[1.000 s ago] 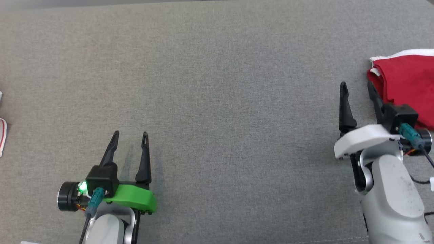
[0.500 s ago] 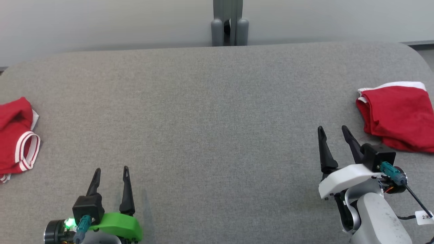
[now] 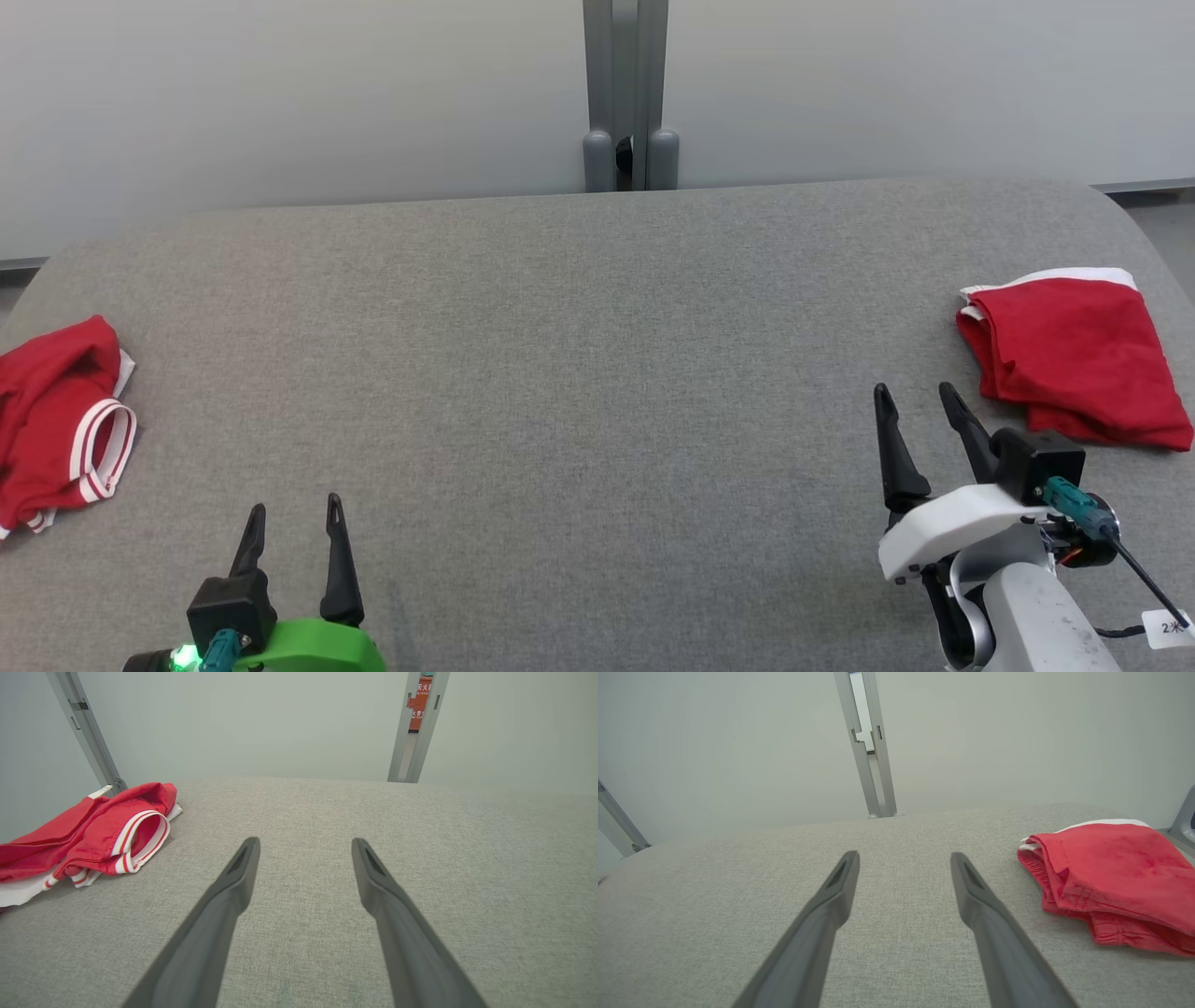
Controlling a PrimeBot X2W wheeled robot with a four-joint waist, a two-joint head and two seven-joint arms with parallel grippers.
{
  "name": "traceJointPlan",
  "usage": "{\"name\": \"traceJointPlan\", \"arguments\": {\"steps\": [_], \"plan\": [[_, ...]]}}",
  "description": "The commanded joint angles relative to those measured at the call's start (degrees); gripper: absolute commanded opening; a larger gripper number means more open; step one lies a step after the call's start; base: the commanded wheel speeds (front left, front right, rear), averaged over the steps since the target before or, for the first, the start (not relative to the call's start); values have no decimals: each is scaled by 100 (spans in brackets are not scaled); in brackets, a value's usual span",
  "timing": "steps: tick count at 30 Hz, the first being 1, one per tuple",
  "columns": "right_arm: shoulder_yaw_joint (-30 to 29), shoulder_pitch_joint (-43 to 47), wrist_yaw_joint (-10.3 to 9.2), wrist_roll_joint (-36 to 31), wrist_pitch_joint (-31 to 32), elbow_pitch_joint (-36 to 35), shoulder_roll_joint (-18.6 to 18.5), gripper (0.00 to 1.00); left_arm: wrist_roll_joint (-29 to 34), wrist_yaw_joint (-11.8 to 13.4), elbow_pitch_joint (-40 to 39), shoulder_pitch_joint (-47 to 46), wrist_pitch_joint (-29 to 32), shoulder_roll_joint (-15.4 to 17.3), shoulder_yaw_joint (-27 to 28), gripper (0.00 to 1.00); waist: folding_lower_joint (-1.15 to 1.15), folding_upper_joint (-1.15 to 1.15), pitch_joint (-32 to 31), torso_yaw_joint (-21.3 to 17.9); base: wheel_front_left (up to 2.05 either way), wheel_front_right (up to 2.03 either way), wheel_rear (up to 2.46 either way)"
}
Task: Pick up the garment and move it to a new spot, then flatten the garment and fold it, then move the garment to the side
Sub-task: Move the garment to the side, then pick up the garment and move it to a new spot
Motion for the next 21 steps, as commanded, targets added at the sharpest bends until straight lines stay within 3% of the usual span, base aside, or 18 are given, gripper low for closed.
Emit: {"name": "traceJointPlan", "arguments": {"steps": [1,5,10,21], "plan": [[-14,55,-9,33,0,1,-15,100,-78,30,-26,87,7,27,-17,100,0,0,9,-3,0,0,0],[17,64,-9,3,0,10,-13,100,-24,13,-29,25,7,27,-45,100,0,0,46,102,0,0,0],[154,105,-9,69,0,78,-15,100,5,36,18,-62,7,27,-10,100,0,0,80,521,0,0,0],[583,112,-9,245,0,191,-16,100,174,-45,99,13,7,27,140,100,0,0,49,2051,0,0,0]]}}
